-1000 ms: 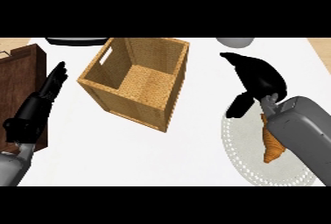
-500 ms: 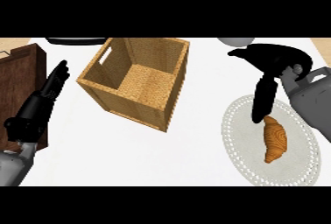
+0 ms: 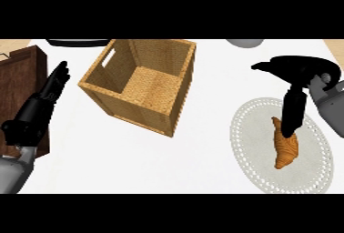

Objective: Pick the croissant from the placemat and place it in the basket

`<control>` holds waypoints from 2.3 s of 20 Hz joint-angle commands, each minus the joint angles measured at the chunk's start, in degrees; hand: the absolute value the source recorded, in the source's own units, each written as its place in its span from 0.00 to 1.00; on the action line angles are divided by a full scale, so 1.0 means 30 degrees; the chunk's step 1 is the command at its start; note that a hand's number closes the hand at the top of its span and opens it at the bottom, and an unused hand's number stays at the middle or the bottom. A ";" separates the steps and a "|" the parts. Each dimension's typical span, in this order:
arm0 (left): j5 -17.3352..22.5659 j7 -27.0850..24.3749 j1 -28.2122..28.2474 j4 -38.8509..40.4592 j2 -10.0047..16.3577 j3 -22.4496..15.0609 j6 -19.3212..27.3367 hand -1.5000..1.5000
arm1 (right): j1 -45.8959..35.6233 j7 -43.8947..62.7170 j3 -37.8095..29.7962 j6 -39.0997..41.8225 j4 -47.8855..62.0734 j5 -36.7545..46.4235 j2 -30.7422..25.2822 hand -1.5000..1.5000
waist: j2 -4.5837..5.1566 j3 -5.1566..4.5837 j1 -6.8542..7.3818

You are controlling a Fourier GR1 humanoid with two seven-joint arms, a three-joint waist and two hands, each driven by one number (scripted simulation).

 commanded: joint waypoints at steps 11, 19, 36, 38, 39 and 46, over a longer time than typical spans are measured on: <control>-0.0816 -0.0647 0.0679 0.0058 -0.1041 0.1100 -0.0908 0.50 | 0.3458 0.1140 0.0364 0.1446 -0.0293 0.2243 -0.0065 0.00 | 0.0034 0.0012 0.0064; -0.2281 -0.0155 0.0395 0.0482 -0.2376 0.1272 -0.1410 0.50 | 0.4722 -0.0951 -0.0454 0.1420 0.0941 0.6286 0.1603 0.00 | 0.0072 0.0019 0.0162; -0.3074 0.1393 0.0748 -0.1072 -0.2722 0.4142 -0.4131 0.50 | 0.8895 -0.5904 -0.3095 0.0453 0.0293 1.2043 0.2116 0.00 | 0.0065 0.0025 0.0158; -0.4098 0.0357 0.0146 0.0600 -0.4089 0.3731 -0.3591 0.50 | 0.9275 -0.5596 -0.3724 0.1093 -0.0705 1.2007 0.2428 0.00 | 0.0070 0.0019 0.0047; -0.4001 0.0714 -0.0318 0.0605 -0.4147 0.3827 -0.3628 0.50 | 0.9839 -0.6205 -0.2951 -0.0250 0.0055 1.3057 0.2920 0.00 | 0.0082 0.0023 0.0062; -0.4548 0.0574 0.1612 -0.1313 -0.4430 0.4354 -0.4341 0.50 | 0.8492 -0.7322 -0.4098 0.0160 0.2961 1.4723 0.4004 0.00 | 0.0071 0.0023 0.0233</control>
